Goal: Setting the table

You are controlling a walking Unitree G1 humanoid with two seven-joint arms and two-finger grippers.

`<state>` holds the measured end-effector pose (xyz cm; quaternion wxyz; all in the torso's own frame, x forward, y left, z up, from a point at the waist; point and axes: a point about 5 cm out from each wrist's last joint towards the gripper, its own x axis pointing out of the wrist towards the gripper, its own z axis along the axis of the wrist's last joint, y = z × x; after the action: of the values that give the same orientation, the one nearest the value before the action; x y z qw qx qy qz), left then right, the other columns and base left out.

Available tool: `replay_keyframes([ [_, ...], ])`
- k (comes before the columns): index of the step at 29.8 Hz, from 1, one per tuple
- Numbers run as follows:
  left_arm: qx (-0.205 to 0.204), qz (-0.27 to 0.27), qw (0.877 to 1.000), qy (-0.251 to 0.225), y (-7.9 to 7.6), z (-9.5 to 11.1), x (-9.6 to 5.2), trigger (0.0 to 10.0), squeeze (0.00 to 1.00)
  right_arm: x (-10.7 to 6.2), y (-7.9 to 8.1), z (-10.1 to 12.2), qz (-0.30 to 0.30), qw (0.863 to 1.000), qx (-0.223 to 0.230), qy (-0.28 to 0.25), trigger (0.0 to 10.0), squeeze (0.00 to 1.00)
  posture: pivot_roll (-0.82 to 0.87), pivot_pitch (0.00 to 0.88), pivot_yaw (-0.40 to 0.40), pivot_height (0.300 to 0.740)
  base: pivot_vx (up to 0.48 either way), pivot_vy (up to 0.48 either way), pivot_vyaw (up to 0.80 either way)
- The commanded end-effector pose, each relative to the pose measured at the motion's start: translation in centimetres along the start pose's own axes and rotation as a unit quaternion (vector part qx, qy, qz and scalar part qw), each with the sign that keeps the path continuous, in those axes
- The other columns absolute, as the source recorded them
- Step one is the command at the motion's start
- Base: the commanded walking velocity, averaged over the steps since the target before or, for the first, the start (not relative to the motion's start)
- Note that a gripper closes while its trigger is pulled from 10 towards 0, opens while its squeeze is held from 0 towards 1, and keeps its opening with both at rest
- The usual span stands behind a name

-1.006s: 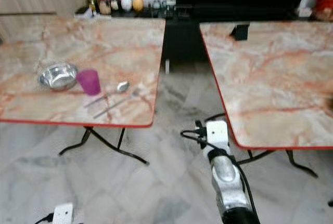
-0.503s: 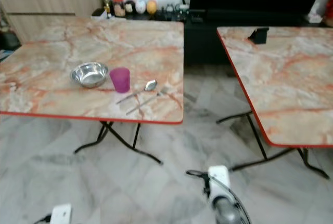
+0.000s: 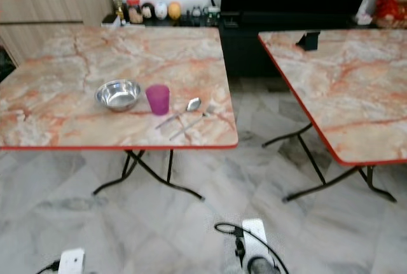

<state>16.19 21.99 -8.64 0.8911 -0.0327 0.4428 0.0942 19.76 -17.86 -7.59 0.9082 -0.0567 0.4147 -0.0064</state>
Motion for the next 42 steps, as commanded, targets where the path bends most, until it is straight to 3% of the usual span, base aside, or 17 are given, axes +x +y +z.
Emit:
replay_keyframes([
  [1, 0.001, 0.002, 1.000, 0.012, 0.1, -0.4, -0.1, 10.0, 0.00, 0.1, 0.2, 0.2, 0.002, 1.000, 0.001, -0.001, 10.0, 0.00, -0.07, 0.000, 0.020, 0.732, 0.000, 0.277, 0.00],
  [11, 0.000, 0.003, 1.000, 0.012, 0.1, -0.4, -0.1, 10.0, 0.00, 0.0, 0.6, -0.2, 0.006, 1.000, 0.009, 0.006, 10.0, 0.00, -0.06, 0.000, 0.020, 0.732, 0.000, 0.279, 0.00],
  [15, 0.000, 0.004, 1.000, 0.011, 0.1, -0.4, -0.1, 10.0, 0.00, 0.0, -0.5, -0.2, -0.027, 0.998, 0.058, 0.004, 10.0, 0.00, -0.06, 0.000, 0.023, 0.732, 0.000, 0.277, 0.00],
  [22, 0.006, 0.005, 1.000, 0.011, 0.2, -0.3, -0.1, 10.0, 0.00, 0.0, -1.4, -0.2, -0.029, 0.998, 0.061, 0.009, 10.0, 0.00, -0.06, 0.000, 0.022, 0.732, 0.000, 0.000, 0.00],
  [42, 0.004, 0.004, 1.000, 0.013, 0.1, -0.4, -0.1, 10.0, 0.00, -0.2, -1.0, -1.1, 0.002, 0.996, 0.087, 0.026, 10.0, 0.00, -0.07, 0.000, 0.018, 0.732, 0.000, 0.000, 0.00],
])
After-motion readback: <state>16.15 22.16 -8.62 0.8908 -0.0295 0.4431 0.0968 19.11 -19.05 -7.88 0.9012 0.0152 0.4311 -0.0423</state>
